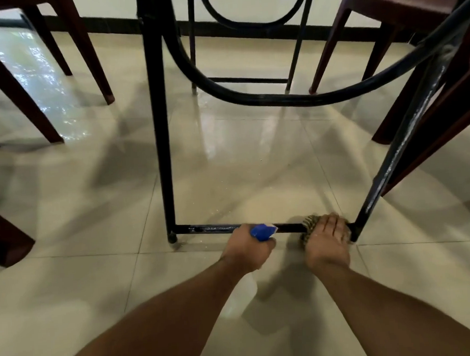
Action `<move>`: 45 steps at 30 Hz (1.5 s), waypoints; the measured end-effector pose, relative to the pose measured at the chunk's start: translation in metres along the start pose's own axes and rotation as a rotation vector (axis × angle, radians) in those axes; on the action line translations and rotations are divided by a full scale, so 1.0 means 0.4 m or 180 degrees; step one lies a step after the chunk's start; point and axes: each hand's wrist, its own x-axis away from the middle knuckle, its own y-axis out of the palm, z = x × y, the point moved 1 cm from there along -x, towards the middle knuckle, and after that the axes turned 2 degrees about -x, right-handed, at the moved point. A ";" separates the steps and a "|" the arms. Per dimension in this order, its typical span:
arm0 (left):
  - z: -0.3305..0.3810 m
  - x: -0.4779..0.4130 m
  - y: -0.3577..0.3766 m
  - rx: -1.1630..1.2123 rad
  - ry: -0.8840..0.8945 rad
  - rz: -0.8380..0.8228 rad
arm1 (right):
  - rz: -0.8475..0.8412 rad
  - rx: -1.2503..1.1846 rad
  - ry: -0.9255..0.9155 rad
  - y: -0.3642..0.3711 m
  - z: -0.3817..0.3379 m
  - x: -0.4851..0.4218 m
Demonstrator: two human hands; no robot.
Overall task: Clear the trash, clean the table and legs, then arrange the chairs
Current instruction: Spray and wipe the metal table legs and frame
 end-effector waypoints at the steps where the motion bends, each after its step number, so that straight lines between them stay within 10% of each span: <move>1: -0.005 0.001 -0.015 -0.0036 -0.0003 0.0034 | 0.0021 -0.0102 0.0150 0.001 -0.027 0.007; 8: -0.069 0.056 -0.146 -0.0201 0.0027 0.0215 | -0.0026 -0.0125 -0.2291 0.021 -0.232 0.108; 15: -0.177 0.114 -0.277 0.0097 -0.0154 0.0372 | 0.0187 -0.0466 -0.0252 0.071 -0.260 0.104; 21: -0.194 0.120 -0.331 0.0296 -0.0143 0.0455 | 0.0362 0.0104 -0.2270 0.100 -0.373 0.154; 27: -0.219 0.113 -0.363 0.0444 -0.0247 0.0465 | 0.0122 -0.0428 -0.0209 0.045 -0.441 0.179; 34: -0.264 0.126 -0.435 0.0427 -0.0172 0.0586 | 0.0360 0.0265 -0.2696 0.053 -0.516 0.185; 40: -0.307 0.153 -0.469 0.0650 -0.0262 0.0577 | 0.0706 -0.1231 -0.0573 0.070 -0.411 0.146; 45: -0.328 0.133 -0.492 0.0576 -0.0323 0.0760 | 0.0483 -0.1925 -0.1212 0.065 -0.613 0.257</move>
